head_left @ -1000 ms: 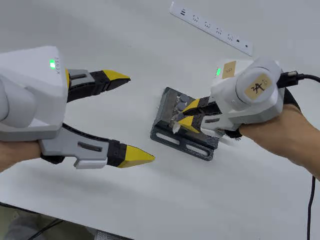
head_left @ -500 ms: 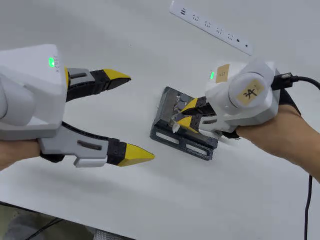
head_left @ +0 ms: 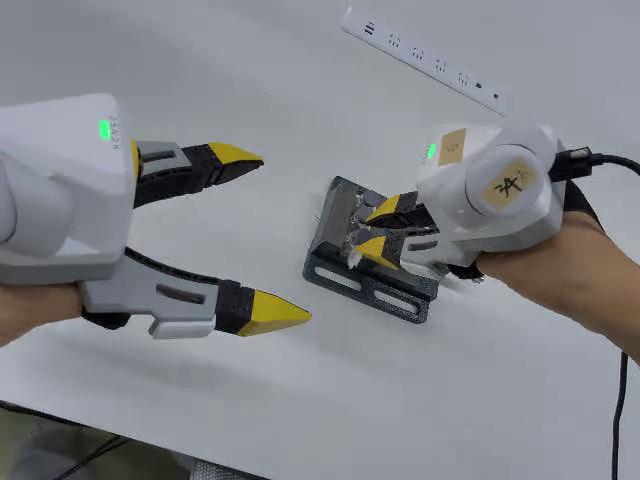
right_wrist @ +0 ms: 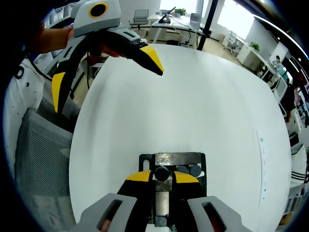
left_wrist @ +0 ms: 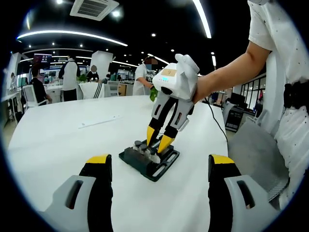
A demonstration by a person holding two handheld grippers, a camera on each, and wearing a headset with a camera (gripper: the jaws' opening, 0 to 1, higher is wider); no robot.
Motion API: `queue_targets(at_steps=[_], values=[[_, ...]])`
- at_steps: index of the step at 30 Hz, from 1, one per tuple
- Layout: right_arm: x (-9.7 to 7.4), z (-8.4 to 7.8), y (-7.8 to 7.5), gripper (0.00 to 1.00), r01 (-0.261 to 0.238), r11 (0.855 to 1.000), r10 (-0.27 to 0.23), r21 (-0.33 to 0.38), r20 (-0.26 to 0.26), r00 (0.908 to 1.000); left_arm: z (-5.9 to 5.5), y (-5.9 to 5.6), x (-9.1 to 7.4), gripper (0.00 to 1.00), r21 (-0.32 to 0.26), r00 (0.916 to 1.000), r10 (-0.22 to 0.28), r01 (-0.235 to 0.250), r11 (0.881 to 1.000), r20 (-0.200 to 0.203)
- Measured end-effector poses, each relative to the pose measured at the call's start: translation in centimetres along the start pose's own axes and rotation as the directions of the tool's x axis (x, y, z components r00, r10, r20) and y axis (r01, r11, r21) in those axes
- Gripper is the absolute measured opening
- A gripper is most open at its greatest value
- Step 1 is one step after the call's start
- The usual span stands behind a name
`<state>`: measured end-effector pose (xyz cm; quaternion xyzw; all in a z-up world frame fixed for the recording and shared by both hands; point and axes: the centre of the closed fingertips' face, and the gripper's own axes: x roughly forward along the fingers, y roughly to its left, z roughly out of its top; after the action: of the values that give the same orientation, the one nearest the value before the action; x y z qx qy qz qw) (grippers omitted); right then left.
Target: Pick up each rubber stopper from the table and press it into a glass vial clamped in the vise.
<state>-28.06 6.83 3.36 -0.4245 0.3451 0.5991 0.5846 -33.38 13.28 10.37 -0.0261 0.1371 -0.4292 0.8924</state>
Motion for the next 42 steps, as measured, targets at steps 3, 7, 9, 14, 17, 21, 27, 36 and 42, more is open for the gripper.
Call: queue_targets(at_steps=[3,7,9,14,17,21,27,36,42], values=[[-0.8,0.3,-0.1,0.08,0.002,1.000,-0.002,0.009,0.015,0.9999,0.0,0.0,0.0,0.81,-0.001,1.0000,0.000,0.000,1.000,0.000],[-0.9,0.1,-0.1,0.01,-0.003,1.000,0.003,0.017,0.017,0.9999,-0.1,-0.1,0.0,0.81,-0.001,1.0000,-0.003,0.003,1.000,-0.001],[-0.8,-0.1,0.0,0.00,-0.008,1.000,0.007,0.022,0.017,0.9998,-0.1,-0.2,0.0,0.81,-0.001,1.0000,-0.007,0.007,1.000,-0.003],[-0.6,-0.2,-0.1,0.00,-0.009,1.000,0.008,0.021,0.013,0.9999,-0.1,-0.2,0.1,0.81,-0.003,1.0000,-0.010,0.010,1.000,-0.001],[-0.5,-0.3,-0.1,0.00,-0.008,1.000,0.008,0.021,0.010,0.9999,-0.2,-0.2,0.1,0.80,-0.001,0.9999,-0.012,0.012,1.000,-0.003],[-0.4,-0.2,-0.1,0.00,-0.010,1.000,0.010,0.021,0.011,0.9999,-0.1,-0.1,0.1,0.80,-0.005,0.9999,-0.010,0.010,1.000,-0.001],[0.2,-0.2,0.1,0.00,-0.013,1.000,0.013,0.012,0.001,0.9999,-0.2,-0.2,0.1,0.79,-0.007,0.9999,-0.012,0.012,1.000,-0.002],[0.3,-0.3,0.0,0.00,-0.014,1.000,0.014,0.002,-0.010,0.9999,-0.1,-0.1,0.2,0.79,-0.010,0.9999,-0.013,0.013,1.000,0.003],[0.4,-0.2,-0.1,0.00,-0.016,1.000,0.016,-0.009,-0.020,0.9997,0.0,-0.1,0.2,0.78,-0.009,0.9999,-0.015,0.015,1.000,0.007]])
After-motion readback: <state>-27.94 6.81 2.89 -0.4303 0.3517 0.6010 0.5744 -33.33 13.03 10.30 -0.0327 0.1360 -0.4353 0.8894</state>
